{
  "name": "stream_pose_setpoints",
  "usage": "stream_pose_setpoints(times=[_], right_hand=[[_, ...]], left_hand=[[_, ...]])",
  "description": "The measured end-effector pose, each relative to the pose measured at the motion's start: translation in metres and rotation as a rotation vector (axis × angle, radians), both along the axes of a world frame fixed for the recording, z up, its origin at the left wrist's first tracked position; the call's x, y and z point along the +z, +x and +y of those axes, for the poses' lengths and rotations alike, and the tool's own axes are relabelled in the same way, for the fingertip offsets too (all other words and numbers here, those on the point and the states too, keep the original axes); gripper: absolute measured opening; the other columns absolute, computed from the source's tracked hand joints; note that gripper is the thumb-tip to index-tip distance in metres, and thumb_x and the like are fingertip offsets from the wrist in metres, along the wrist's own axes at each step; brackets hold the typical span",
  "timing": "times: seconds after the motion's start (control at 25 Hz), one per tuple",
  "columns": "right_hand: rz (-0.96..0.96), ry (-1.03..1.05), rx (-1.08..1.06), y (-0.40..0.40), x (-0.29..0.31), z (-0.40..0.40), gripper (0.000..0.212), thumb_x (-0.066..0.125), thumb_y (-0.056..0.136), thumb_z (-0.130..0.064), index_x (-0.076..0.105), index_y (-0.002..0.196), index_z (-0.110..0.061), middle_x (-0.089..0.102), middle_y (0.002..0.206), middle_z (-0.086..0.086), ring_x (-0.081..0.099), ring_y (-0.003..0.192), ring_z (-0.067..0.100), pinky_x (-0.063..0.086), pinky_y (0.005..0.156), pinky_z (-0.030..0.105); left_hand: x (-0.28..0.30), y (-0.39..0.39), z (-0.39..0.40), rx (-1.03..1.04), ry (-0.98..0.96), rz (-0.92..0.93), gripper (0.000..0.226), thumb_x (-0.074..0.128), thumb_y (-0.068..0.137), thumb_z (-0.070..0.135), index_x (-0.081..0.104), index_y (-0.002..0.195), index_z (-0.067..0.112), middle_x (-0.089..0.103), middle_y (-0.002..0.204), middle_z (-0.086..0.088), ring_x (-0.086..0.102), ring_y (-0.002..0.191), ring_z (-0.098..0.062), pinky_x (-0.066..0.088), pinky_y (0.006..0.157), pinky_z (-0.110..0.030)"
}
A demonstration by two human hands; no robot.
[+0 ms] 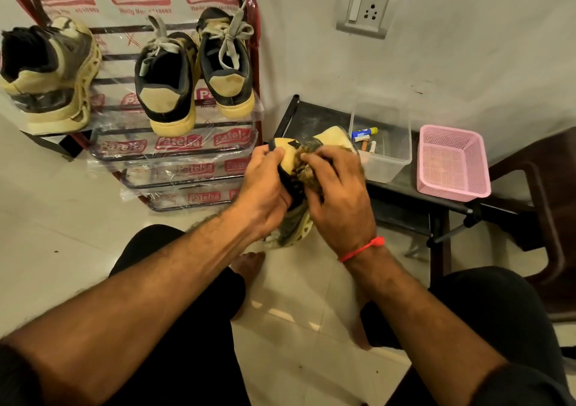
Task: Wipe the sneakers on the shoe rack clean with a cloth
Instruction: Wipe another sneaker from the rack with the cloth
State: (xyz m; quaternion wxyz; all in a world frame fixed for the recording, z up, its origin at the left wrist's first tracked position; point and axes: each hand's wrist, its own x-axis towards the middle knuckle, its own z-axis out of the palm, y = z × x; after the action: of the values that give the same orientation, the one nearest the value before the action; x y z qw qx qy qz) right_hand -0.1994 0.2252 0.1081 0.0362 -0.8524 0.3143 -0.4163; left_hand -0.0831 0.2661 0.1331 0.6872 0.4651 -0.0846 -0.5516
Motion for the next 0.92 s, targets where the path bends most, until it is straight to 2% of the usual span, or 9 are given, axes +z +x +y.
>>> stream_pose_setpoints(times=[0.08, 0.16, 0.36, 0.52, 0.6, 0.68, 0.76, 0.84, 0.92], right_hand=[[-0.053, -0.018, -0.045, 0.001, 0.010, -0.010, 0.026, 0.062, 0.087, -0.008, 0.069, 0.111, 0.000, 0.063, 0.110, 0.017, 0.055, 0.104, 0.032, 0.045, 0.096, 0.041], [-0.034, -0.011, -0.038, 0.001, 0.004, -0.007, 0.025, 0.060, 0.087, -0.009, 0.069, 0.109, -0.001, 0.063, 0.111, 0.016, 0.057, 0.103, 0.034, 0.045, 0.094, 0.043], [0.067, 0.022, 0.026, -0.003, -0.011, 0.001, 0.028, 0.058, 0.086, -0.013, 0.069, 0.109, -0.002, 0.064, 0.111, 0.015, 0.058, 0.102, 0.033, 0.047, 0.094, 0.044], [0.040, 0.024, -0.120, -0.007, 0.009, -0.025, 0.031, 0.053, 0.085, -0.018, 0.068, 0.109, -0.005, 0.063, 0.109, 0.013, 0.056, 0.102, 0.033, 0.045, 0.092, 0.042], [0.022, 0.041, -0.163, -0.009, 0.009, -0.028, 0.033, 0.051, 0.085, -0.019, 0.068, 0.108, -0.005, 0.063, 0.109, 0.013, 0.056, 0.102, 0.034, 0.047, 0.092, 0.045], [0.039, 0.061, -0.096, -0.011, -0.001, -0.020, 0.031, 0.053, 0.085, -0.016, 0.069, 0.108, -0.004, 0.064, 0.111, 0.012, 0.057, 0.102, 0.033, 0.046, 0.093, 0.043], [0.158, 0.159, 0.024, -0.015, -0.018, -0.009, 0.027, 0.055, 0.085, -0.016, 0.068, 0.107, -0.006, 0.064, 0.109, 0.011, 0.056, 0.099, 0.030, 0.048, 0.090, 0.043], [0.303, 0.388, 0.150, -0.019, -0.029, -0.005, 0.020, 0.060, 0.086, -0.014, 0.069, 0.103, -0.009, 0.064, 0.106, 0.007, 0.057, 0.095, 0.025, 0.051, 0.087, 0.044], [0.215, 0.566, 0.187, -0.022, -0.026, -0.010, 0.016, 0.067, 0.087, -0.014, 0.072, 0.102, -0.012, 0.066, 0.103, 0.003, 0.060, 0.094, 0.017, 0.052, 0.089, 0.038]], left_hand=[[-0.001, -0.014, 0.001, -0.052, -0.002, 0.004, 0.015, 0.043, 0.108, 0.013, 0.051, 0.120, 0.012, 0.064, 0.087, -0.009, 0.063, 0.076, -0.016, 0.052, 0.067, -0.029], [-0.002, -0.015, -0.001, -0.014, 0.013, 0.013, 0.011, 0.044, 0.107, 0.012, 0.052, 0.115, 0.011, 0.064, 0.083, -0.008, 0.064, 0.072, -0.014, 0.054, 0.062, -0.027], [-0.001, 0.004, -0.003, 0.040, 0.001, -0.035, 0.023, 0.041, 0.109, 0.015, 0.049, 0.129, 0.008, 0.066, 0.094, -0.013, 0.064, 0.079, -0.018, 0.056, 0.070, -0.032], [-0.001, -0.016, 0.000, -0.090, -0.008, -0.026, 0.026, 0.037, 0.111, 0.015, 0.038, 0.136, 0.011, 0.062, 0.125, -0.026, 0.066, 0.101, -0.028, 0.057, 0.088, -0.051], [-0.002, -0.021, -0.002, -0.098, -0.014, -0.062, 0.025, 0.037, 0.110, 0.014, 0.037, 0.135, 0.009, 0.061, 0.125, -0.028, 0.066, 0.101, -0.029, 0.057, 0.088, -0.054], [0.001, -0.010, -0.006, -0.019, -0.026, -0.101, 0.022, 0.038, 0.110, 0.013, 0.040, 0.131, 0.007, 0.060, 0.119, -0.025, 0.064, 0.099, -0.029, 0.055, 0.090, -0.054], [0.008, 0.010, -0.010, 0.088, -0.026, -0.103, 0.015, 0.038, 0.110, 0.013, 0.045, 0.123, 0.012, 0.062, 0.119, -0.020, 0.064, 0.103, -0.028, 0.054, 0.092, -0.056], [0.012, 0.028, -0.009, 0.140, -0.047, -0.054, 0.013, 0.038, 0.110, 0.012, 0.049, 0.117, 0.014, 0.067, 0.118, -0.015, 0.068, 0.103, -0.024, 0.059, 0.086, -0.054], [0.011, 0.035, -0.006, 0.124, -0.062, 0.006, 0.016, 0.038, 0.110, 0.012, 0.051, 0.120, 0.012, 0.069, 0.122, -0.015, 0.070, 0.109, -0.026, 0.060, 0.086, -0.053]])
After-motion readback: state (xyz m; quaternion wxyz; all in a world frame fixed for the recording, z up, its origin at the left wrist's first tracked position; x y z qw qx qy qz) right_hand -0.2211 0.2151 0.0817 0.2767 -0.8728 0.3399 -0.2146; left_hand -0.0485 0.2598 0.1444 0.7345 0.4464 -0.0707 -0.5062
